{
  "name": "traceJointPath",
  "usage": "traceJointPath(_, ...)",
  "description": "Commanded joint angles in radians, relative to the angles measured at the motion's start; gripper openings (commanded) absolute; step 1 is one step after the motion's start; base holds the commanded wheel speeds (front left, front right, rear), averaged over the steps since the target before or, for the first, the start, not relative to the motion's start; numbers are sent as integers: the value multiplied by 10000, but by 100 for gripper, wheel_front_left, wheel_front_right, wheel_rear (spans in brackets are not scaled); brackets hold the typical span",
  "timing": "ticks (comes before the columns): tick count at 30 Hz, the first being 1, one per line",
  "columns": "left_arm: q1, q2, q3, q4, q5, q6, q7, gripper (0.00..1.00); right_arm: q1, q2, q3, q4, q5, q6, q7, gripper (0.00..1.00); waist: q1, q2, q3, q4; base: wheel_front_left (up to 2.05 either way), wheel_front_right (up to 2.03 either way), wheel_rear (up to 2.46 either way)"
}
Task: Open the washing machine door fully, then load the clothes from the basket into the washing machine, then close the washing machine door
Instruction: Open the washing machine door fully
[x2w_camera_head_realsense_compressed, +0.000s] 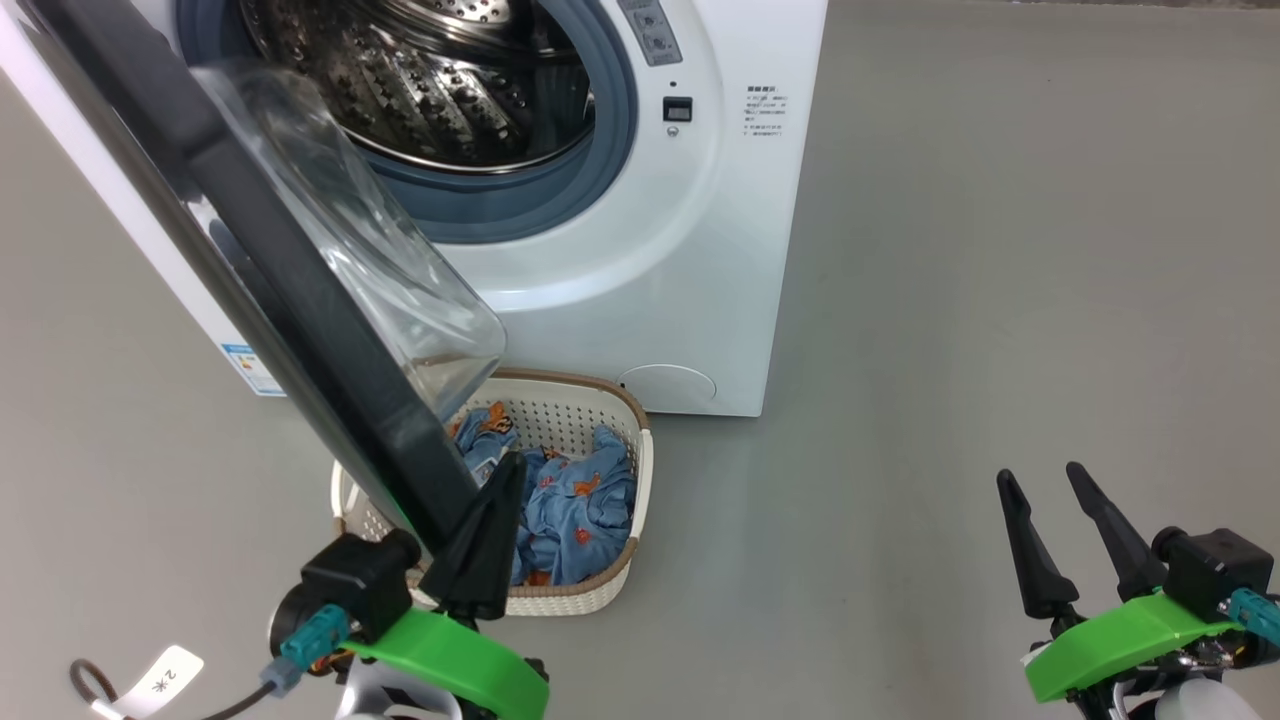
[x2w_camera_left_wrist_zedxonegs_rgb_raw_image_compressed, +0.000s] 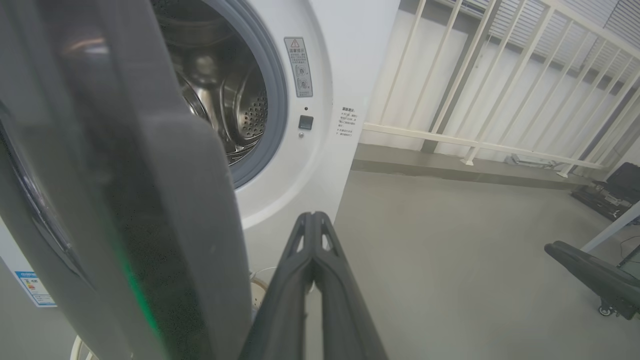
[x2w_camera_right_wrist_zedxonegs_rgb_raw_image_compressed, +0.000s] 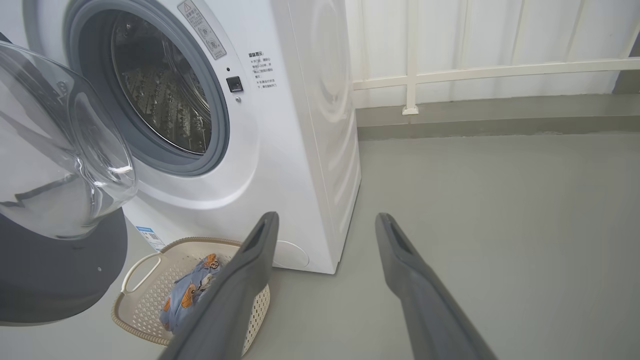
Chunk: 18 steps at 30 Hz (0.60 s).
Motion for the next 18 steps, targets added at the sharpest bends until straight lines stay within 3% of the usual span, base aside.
traceJointPath(1,-430,30,388,-117,-107,41,-141,0,-365,-173,187,-278,-116,54,-124,100,0,0,10,21,0,0,0)
traceJointPath(18,-695,155,666,1190,-312,92,-754,0,-294,-254,226,-299,-146,54,-124,100,0,0,-128,333,0,0,0)
